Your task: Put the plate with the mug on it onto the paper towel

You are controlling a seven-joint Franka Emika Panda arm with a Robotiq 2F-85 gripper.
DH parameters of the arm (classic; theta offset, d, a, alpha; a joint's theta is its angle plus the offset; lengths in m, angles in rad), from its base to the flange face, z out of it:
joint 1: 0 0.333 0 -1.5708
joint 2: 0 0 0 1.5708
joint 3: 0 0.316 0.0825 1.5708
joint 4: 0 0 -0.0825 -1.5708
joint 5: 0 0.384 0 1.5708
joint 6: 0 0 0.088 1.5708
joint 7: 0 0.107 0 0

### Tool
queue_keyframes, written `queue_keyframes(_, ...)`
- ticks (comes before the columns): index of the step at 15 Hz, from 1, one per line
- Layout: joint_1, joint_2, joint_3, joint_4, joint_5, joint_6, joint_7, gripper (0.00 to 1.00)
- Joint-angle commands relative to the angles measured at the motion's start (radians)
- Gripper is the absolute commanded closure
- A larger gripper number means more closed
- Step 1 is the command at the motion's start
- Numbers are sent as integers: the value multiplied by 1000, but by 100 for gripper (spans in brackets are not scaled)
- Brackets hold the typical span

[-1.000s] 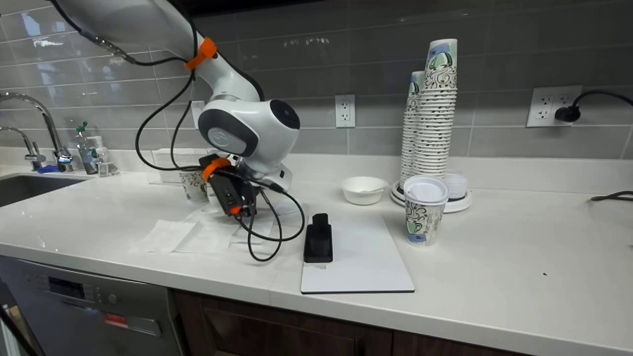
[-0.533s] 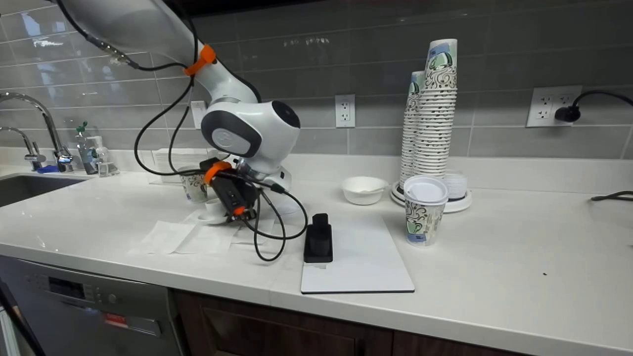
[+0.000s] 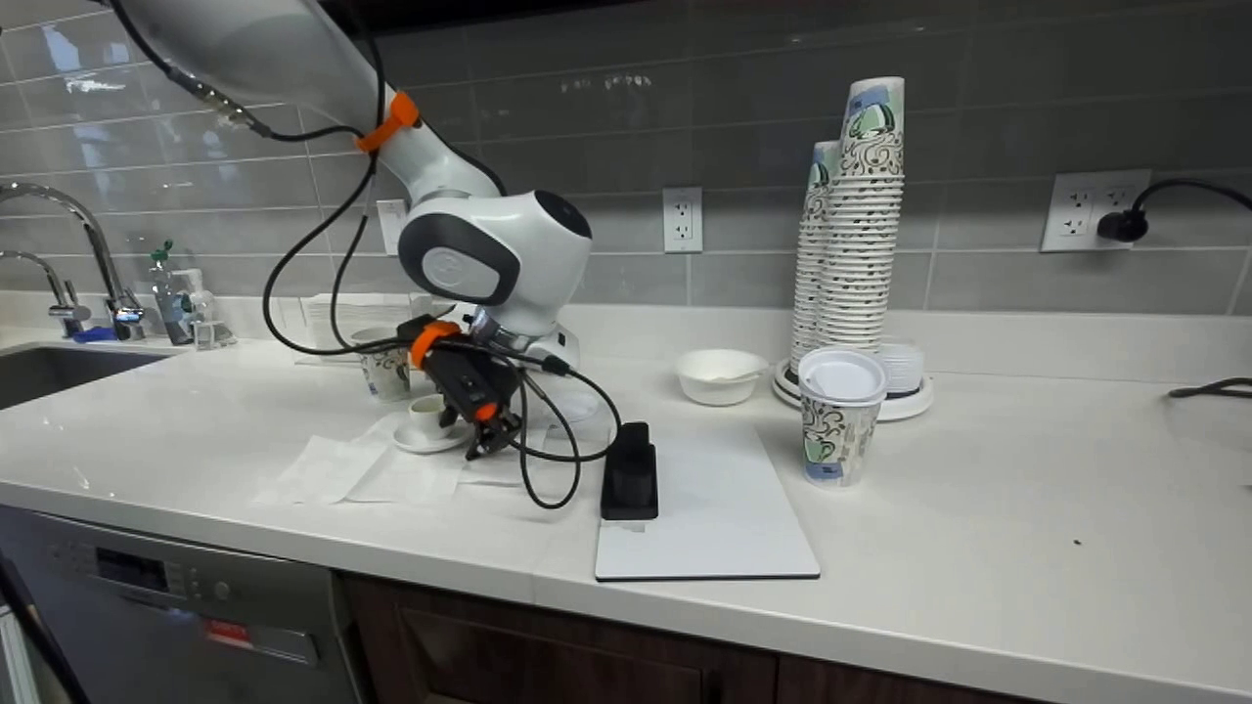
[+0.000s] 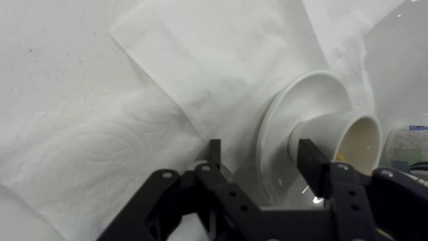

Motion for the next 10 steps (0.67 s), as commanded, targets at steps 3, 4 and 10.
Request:
queue_keyframes(3,15,-129,14,-105,-175,115,-9,0)
queue_keyframes(4,19,-168,13,-136,-214,145,-2,0)
queue_keyframes(10,69,-478,20,-333,-497,285,148,0)
